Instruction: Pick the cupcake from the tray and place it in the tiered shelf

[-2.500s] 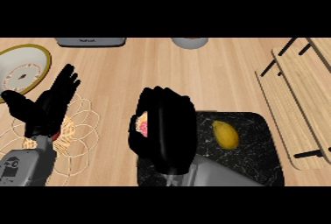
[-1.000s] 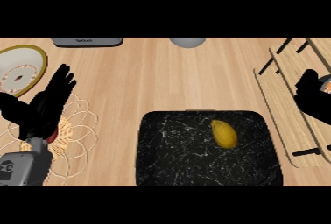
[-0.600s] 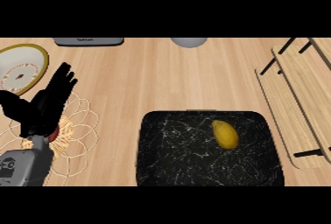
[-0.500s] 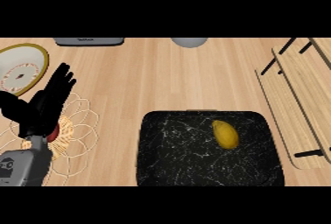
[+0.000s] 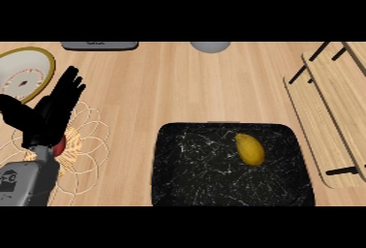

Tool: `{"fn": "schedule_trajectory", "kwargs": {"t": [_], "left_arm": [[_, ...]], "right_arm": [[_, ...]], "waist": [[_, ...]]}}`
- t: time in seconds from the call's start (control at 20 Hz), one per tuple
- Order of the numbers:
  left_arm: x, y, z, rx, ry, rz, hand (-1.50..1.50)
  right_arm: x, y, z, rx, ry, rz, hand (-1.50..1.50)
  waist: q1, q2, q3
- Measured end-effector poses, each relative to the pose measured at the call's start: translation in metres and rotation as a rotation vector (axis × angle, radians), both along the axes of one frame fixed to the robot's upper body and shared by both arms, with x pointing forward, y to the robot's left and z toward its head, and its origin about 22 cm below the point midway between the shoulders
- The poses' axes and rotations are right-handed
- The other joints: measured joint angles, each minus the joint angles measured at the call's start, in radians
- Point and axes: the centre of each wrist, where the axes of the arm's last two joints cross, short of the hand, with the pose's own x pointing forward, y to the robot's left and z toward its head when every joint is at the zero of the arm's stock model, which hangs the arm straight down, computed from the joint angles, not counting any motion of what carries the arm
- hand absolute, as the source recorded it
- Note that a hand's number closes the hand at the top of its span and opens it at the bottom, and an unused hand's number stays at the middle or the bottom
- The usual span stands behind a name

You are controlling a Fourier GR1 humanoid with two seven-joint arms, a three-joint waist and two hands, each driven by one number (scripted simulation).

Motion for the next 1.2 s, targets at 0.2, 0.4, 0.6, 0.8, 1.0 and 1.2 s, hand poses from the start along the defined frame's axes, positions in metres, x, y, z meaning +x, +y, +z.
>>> {"fn": "schedule_trajectory", "kwargs": {"t": [0.2, 0.4, 0.6, 0.8, 1.0, 1.2], "left_arm": [[0.001, -0.002, -0.005, -0.001, -0.002, -0.003, 0.00], [0.001, 0.002, -0.004, -0.005, -0.002, -0.012, 0.00], [-0.001, -0.003, -0.009, -0.005, 0.000, -0.010, 0.00], [-0.001, -0.001, -0.012, -0.007, 0.002, 0.000, 0.00], [-0.002, 0.000, -0.010, 0.000, 0.001, 0.010, 0.00], [0.000, 0.001, -0.008, 0.000, 0.003, 0.017, 0.00]], "right_arm": [[0.004, -0.020, -0.009, 0.006, -0.036, -0.096, -1.50], [0.011, -0.042, -0.015, -0.009, -0.093, -0.147, -1.50], [0.011, -0.055, -0.016, -0.013, -0.179, -0.139, -1.50], [0.001, -0.074, -0.006, 0.000, -0.224, -0.126, -1.50], [-0.016, -0.094, 0.003, 0.109, -0.185, -0.050, -1.50], [-0.048, -0.117, 0.014, 0.185, -0.160, -0.020, -1.50]], "waist": [[0.000, -0.003, -0.005], [0.000, -0.003, -0.001], [0.001, 0.000, 0.002], [0.000, 0.002, 0.004], [-0.012, -0.002, 0.004], [-0.018, -0.003, 0.004]]}}
